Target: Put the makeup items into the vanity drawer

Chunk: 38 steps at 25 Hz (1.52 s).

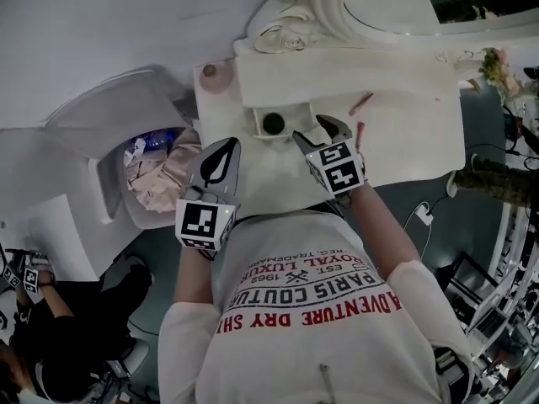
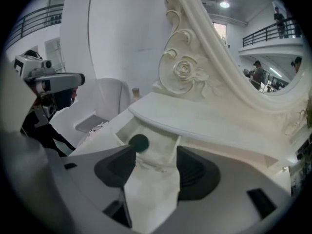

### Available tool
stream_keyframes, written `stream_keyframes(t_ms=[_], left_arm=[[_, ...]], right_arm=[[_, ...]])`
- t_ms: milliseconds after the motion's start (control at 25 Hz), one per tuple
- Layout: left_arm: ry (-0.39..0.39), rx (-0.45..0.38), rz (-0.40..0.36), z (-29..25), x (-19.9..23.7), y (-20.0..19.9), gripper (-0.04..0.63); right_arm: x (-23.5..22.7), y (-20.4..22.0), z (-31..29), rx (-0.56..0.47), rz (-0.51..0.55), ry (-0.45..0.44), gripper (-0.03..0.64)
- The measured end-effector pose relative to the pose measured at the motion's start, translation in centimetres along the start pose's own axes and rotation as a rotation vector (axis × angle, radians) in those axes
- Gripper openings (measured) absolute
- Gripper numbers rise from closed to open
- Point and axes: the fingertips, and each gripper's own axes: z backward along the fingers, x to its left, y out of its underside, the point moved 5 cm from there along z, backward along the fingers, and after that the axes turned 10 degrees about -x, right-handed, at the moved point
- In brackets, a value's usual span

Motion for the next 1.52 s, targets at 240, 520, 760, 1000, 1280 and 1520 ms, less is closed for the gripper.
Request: stream_keyframes(t_ms=[240,520,760,1000,1280,1520], left_arm=[[0.080,0.014,-0.014,-4.0,-3.3,-0.3,0.009],[0.152,0.039,-0.002,-8.6,-7.7,-0.1,0.009],[0.166,0.091,0.013,-10.7,-10.0,1.3,0.009],[0.162,0.131,0.015,-11.6,-10.9,2.4,0.009],[0.144,0.126,0.017,-11.9,-11.1,2.5,0.009],[0.144,0.107,0.011,-11.0,-10.6,1.9,0.009]], right_arm=[[-4.9,3.5,3.6,0.014,-0.078,0.099,0.253],[-9.3,8.4,6.0,0.079,-0.160,0.157,0.247],[-11.5,12.6,5.7,0.152,-0.214,0.166,0.227],[-12.2,14.7,4.9,0.169,-0.250,0.167,0.152],[-12.7,14.9,4.8,0.204,-0.259,0.159,0.052],[-12.6,12.9,5.8,0.163,-0.214,0.178,0.051]])
